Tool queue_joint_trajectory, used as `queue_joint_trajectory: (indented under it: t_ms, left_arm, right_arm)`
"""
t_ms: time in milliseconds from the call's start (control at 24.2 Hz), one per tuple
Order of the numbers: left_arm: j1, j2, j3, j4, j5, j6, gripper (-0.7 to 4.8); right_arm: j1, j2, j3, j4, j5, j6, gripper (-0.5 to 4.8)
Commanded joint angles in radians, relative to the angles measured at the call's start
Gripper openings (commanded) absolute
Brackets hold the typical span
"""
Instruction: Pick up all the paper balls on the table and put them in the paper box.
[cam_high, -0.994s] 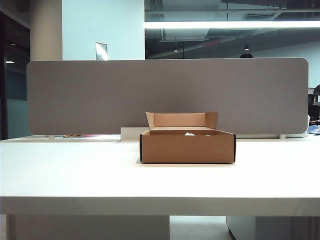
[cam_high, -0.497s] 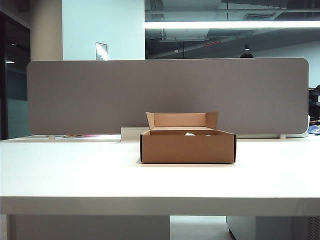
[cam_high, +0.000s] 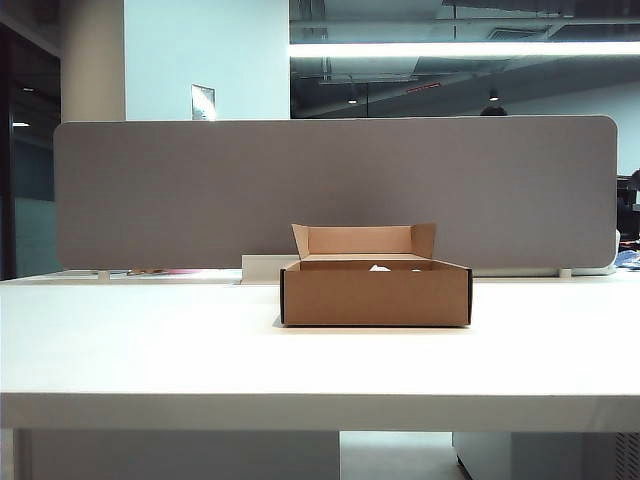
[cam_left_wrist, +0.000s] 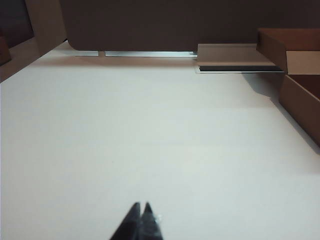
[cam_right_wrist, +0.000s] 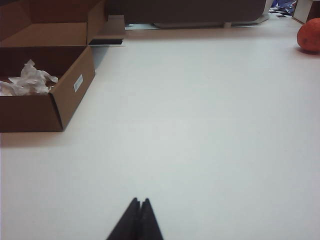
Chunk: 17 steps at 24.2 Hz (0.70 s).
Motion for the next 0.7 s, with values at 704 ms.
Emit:
queue_joint_trajectory:
  t_ms: [704]
  left_arm:
    - [0.000, 0.001, 0.003, 0.009, 0.005, 0.004, -0.05]
  right_arm:
    - [-0.135, -0.002, -0.006, 0.013, -0.132, 0.008, -0.05]
